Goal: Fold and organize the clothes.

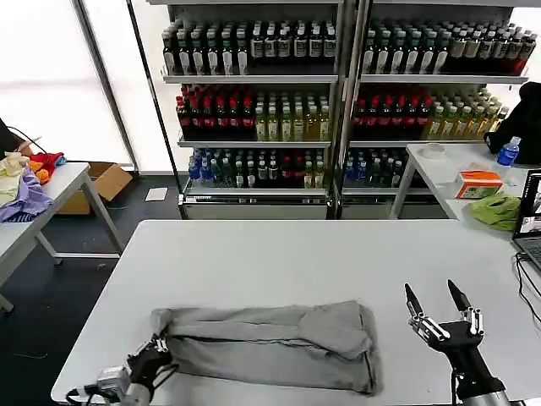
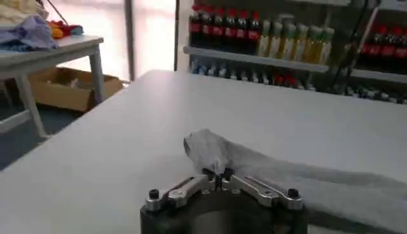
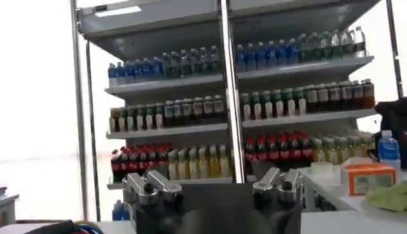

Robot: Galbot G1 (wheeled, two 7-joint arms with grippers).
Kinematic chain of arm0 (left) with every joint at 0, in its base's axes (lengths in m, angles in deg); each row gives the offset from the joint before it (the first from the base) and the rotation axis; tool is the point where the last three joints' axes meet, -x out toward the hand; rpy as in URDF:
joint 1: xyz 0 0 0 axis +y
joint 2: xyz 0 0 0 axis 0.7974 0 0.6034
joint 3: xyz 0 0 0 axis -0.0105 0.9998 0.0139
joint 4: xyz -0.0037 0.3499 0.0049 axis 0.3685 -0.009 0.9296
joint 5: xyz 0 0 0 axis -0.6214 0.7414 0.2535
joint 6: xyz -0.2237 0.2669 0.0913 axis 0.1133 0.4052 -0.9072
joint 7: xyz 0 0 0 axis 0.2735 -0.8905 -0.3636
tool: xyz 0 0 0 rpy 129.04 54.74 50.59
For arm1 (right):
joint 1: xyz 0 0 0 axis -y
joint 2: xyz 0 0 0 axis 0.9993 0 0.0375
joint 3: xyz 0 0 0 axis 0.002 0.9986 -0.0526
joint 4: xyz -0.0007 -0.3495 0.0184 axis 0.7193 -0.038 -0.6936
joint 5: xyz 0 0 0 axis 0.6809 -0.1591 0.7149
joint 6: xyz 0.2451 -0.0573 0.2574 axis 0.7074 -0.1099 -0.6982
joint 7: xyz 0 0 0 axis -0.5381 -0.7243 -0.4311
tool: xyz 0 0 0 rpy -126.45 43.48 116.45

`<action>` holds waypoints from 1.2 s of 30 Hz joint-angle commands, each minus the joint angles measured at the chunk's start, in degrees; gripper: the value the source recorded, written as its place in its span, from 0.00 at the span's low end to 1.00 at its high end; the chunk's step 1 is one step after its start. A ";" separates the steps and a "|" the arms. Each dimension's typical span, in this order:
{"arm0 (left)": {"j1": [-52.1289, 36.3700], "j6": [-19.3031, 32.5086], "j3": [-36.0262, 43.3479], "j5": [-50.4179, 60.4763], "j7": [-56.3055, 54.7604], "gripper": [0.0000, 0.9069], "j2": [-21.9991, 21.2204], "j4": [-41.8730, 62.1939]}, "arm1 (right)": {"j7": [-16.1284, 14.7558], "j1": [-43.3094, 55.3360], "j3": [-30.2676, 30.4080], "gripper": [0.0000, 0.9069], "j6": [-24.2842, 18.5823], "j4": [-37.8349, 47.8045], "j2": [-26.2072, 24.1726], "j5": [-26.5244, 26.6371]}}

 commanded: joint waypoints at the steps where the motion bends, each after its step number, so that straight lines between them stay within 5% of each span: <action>1: -3.96 -0.46 -23.42 -10.35 6.10 0.01 10.18 6.03 | 0.48 0.06 0.21 1.00 0.06 -0.06 -0.01 0.18; 7: -4.48 -0.42 -30.80 -11.14 7.80 0.01 17.19 11.49 | 0.85 -0.17 0.19 1.00 0.03 -0.11 0.25 0.13; 12: -2.17 -0.73 -29.52 -11.09 7.49 0.01 16.37 4.70 | 0.96 -0.61 0.10 1.00 -0.02 -0.41 0.53 0.12; 17: 0.16 -0.12 -19.70 -13.68 6.44 0.01 13.82 -7.96 | 1.08 -1.00 0.34 1.00 -0.01 -0.88 0.55 -0.09; 22: -0.73 -1.15 -1.33 -20.54 -0.24 0.01 15.46 -16.39 | 0.36 -2.00 0.46 1.00 -0.16 -1.35 0.87 -0.37; 28: -4.98 -0.57 13.74 -22.15 -4.49 0.01 16.70 -14.25 | 0.64 -2.34 1.14 1.00 -0.32 -1.46 1.60 -0.97; 36: -8.83 -0.33 24.54 -19.57 -4.57 0.01 12.42 -8.58 | 0.34 -3.04 0.54 1.00 -0.31 -1.13 2.27 -1.64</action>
